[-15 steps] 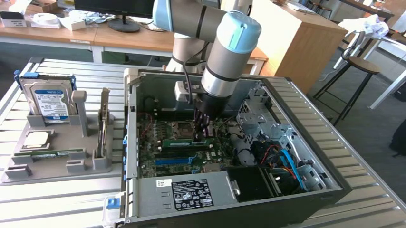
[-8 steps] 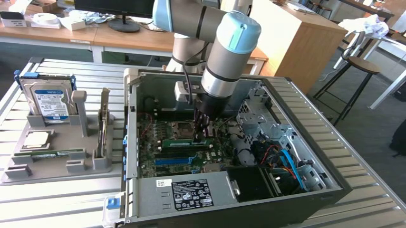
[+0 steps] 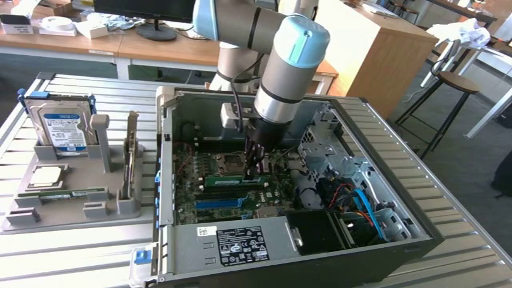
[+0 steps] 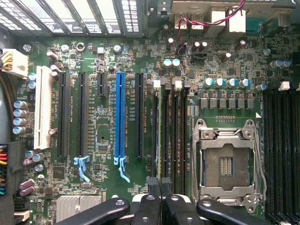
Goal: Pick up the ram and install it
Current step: 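Insert the ram into the slot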
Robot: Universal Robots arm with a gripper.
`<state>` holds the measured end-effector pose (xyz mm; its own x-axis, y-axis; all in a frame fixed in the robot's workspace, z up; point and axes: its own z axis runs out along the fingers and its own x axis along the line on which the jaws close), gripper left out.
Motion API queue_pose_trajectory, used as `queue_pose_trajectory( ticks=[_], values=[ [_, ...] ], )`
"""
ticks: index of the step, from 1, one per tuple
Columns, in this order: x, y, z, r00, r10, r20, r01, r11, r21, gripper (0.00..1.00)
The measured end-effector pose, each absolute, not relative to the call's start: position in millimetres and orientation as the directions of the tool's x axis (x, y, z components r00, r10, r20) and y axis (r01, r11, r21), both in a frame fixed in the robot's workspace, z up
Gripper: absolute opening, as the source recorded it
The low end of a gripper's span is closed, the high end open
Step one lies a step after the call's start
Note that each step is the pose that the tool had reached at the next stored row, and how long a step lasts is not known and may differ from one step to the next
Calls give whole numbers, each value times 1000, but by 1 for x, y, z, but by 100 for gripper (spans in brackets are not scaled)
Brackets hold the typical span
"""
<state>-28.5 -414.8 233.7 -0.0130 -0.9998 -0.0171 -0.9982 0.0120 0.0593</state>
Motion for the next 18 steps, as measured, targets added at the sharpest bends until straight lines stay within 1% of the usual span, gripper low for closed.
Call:
queue_pose_trajectory(
  ticks=[18],
  values=[
    [-29,-415,230,-13,-1000,-17,-998,12,59,11]
  ],
)
